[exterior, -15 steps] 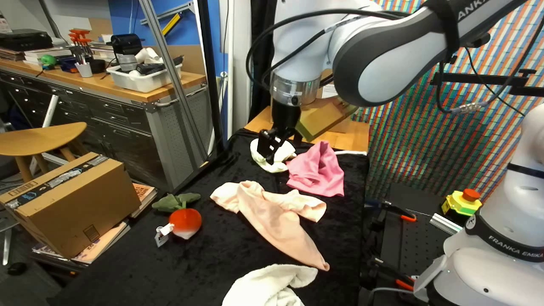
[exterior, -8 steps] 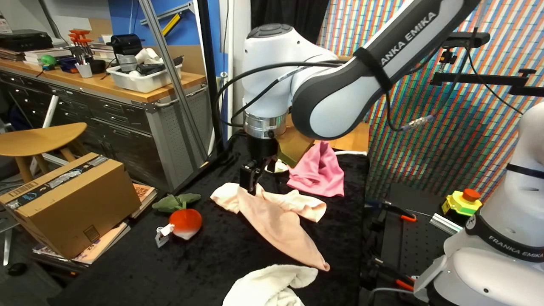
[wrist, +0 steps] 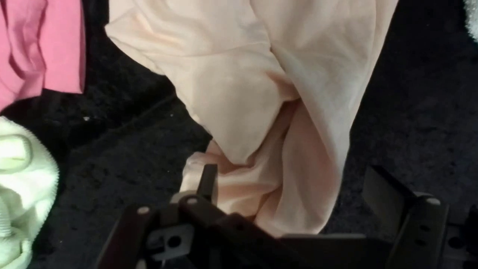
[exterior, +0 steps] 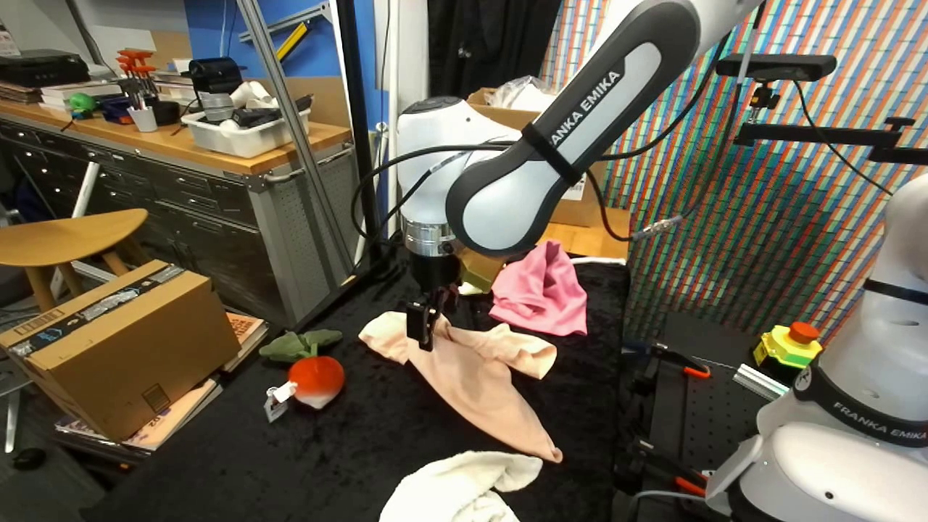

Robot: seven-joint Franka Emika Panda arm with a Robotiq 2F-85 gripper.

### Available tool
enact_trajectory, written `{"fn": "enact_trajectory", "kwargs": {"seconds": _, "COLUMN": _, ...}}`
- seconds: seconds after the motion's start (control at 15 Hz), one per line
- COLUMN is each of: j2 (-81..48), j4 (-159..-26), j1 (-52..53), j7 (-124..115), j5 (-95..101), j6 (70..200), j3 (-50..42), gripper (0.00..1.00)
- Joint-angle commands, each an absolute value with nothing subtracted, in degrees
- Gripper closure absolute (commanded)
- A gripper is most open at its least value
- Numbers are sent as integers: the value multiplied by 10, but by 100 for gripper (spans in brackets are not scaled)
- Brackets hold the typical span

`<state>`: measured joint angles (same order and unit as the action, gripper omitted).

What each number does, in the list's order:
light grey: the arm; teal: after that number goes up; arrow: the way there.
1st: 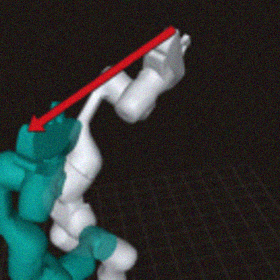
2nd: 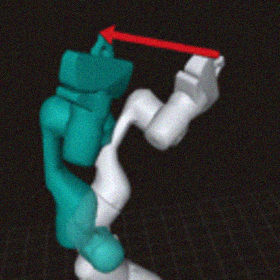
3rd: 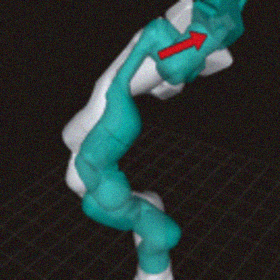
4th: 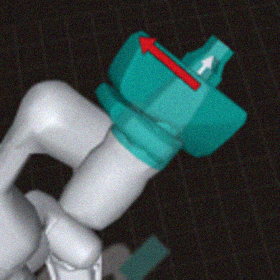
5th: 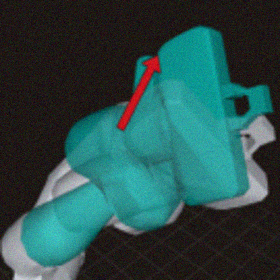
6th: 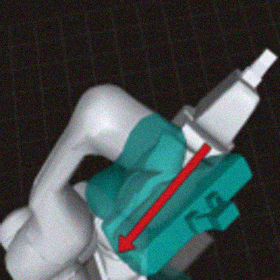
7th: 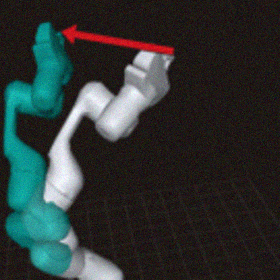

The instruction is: Pile the t-shirts, towels and radish on the right side of the table

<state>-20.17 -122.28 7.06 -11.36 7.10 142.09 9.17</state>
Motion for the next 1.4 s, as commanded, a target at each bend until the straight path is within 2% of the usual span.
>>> {"fn": "enact_trajectory", "kwargs": {"seconds": 0.0, "j2": -236, "j4": -1189, "j1": 73, "j7": -51, "j5": 41, "j6": 1410, "j3": 88, "gripper": 0}}
{"fn": "enact_trajectory", "kwargs": {"seconds": 0.6, "j2": -263, "j4": -1187, "j1": 95, "j7": -68, "j5": 80, "j6": 1432, "j3": 47, "gripper": 1}}
{"fn": "enact_trajectory", "kwargs": {"seconds": 0.67, "j2": -262, "j4": -1188, "j1": 96, "j7": -67, "j5": 80, "j6": 1435, "j3": 45, "gripper": 26}}
{"fn": "enact_trajectory", "kwargs": {"seconds": 0.73, "j2": -261, "j4": -1190, "j1": 96, "j7": -65, "j5": 77, "j6": 1437, "j3": 44, "gripper": 26}}
{"fn": "enact_trajectory", "kwargs": {"seconds": 0.8, "j2": -258, "j4": -1192, "j1": 96, "j7": -65, "j5": 76, "j6": 1439, "j3": 44, "gripper": 32}}
{"fn": "enact_trajectory", "kwargs": {"seconds": 1.2, "j2": -242, "j4": -1205, "j1": 88, "j7": -47, "j5": 54, "j6": 1443, "j3": 59, "gripper": 79}}
{"fn": "enact_trajectory", "kwargs": {"seconds": 1.33, "j2": -218, "j4": -1221, "j1": 85, "j7": -41, "j5": 43, "j6": 1451, "j3": 66, "gripper": 90}}
